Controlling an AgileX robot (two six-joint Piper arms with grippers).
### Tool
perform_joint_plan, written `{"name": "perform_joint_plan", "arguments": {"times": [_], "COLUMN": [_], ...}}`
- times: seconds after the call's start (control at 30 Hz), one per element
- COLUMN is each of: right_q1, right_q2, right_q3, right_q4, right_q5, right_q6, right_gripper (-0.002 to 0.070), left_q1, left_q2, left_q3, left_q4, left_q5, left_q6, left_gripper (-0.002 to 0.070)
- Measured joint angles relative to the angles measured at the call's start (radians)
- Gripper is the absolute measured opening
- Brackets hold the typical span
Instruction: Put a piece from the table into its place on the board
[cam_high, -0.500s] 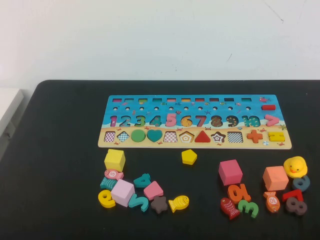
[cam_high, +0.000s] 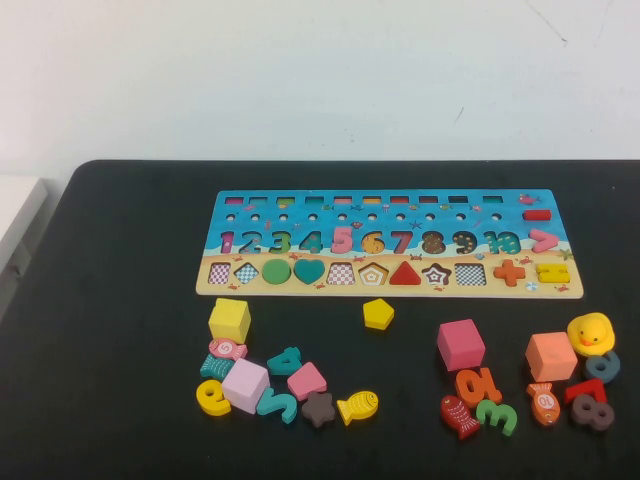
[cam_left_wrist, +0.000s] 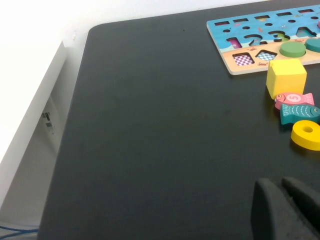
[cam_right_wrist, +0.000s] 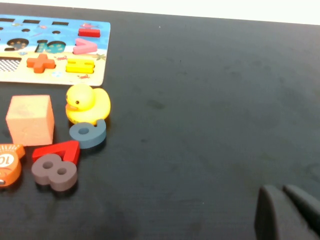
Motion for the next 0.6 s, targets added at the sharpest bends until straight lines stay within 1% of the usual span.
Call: {"name": "perform_joint_plan", "arguments": {"times": [0.6], "right_q1": [0.0], "right_q2": [0.0], "right_q3": [0.0], "right_q4": [0.013], "right_q5": [-0.006], "right_q6": [0.0], "right_gripper": [0.0019], "left_q1": [0.0], "left_q2": [0.0], "left_q3": [0.0], "left_q4": [0.0], "left_q5": [0.0], "left_q6": [0.0], "left_gripper": [-0.0002]}}
